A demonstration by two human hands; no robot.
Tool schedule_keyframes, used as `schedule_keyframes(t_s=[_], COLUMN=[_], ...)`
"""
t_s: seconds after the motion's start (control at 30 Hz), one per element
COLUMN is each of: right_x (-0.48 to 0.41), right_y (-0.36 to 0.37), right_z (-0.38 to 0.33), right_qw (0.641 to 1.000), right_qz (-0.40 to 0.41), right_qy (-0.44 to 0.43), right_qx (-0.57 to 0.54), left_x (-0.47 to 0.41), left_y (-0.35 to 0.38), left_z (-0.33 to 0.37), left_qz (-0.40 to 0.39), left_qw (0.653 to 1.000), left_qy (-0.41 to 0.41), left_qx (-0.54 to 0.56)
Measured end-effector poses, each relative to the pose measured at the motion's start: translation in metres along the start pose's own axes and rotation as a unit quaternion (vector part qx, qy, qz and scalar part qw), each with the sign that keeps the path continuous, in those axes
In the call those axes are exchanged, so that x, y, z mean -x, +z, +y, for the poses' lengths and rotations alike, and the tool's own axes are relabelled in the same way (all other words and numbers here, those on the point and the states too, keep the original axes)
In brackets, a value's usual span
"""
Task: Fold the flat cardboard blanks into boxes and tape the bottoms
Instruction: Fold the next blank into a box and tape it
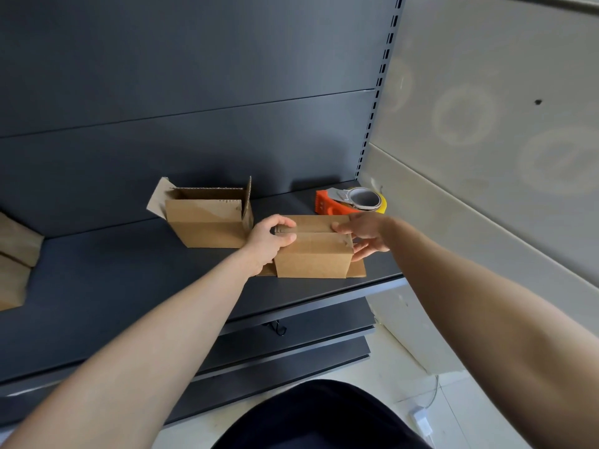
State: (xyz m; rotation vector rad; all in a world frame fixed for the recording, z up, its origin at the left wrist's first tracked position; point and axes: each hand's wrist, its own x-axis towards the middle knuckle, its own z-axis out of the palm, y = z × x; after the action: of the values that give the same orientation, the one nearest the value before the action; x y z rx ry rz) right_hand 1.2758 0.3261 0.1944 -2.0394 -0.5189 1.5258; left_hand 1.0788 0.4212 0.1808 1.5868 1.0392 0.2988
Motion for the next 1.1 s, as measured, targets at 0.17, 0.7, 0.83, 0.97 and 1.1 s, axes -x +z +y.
schedule_keyframes(t_s=[0.17, 0.7, 0.83, 0.97, 1.1], right_x=[0.0, -0.069, -0.079, -0.063, -0.009], right_y=[0.0, -0.032, -0.032, -0.044, -0.062], right_z=[-0.002, 0.005, 0.01, -0.001, -0.03], right_qw=[1.0, 0.892, 0.853, 0.901, 0.954], right_qz=[0.018, 0.263, 0.289, 0.269, 0.206], right_qy=[0.01, -0.036, -0.075, -0.156, -0.21], right_qx=[-0.014, 0.366, 0.428, 0.303, 0.052], left_x=[-0.004, -0.024, -0.027, -0.026, -0.023], left_y=[0.003, 0.01, 0.011, 0.011, 0.01], left_z=[0.006, 0.023, 0.024, 0.024, 0.029], left_qz=[0.009, 0.044, 0.04, 0.042, 0.033], left_qw=[1.0, 0.992, 0.989, 0.987, 0.989], left_qy=[-0.019, -0.04, -0.03, -0.032, -0.041], left_qx=[-0.008, -0.11, -0.142, -0.149, -0.136])
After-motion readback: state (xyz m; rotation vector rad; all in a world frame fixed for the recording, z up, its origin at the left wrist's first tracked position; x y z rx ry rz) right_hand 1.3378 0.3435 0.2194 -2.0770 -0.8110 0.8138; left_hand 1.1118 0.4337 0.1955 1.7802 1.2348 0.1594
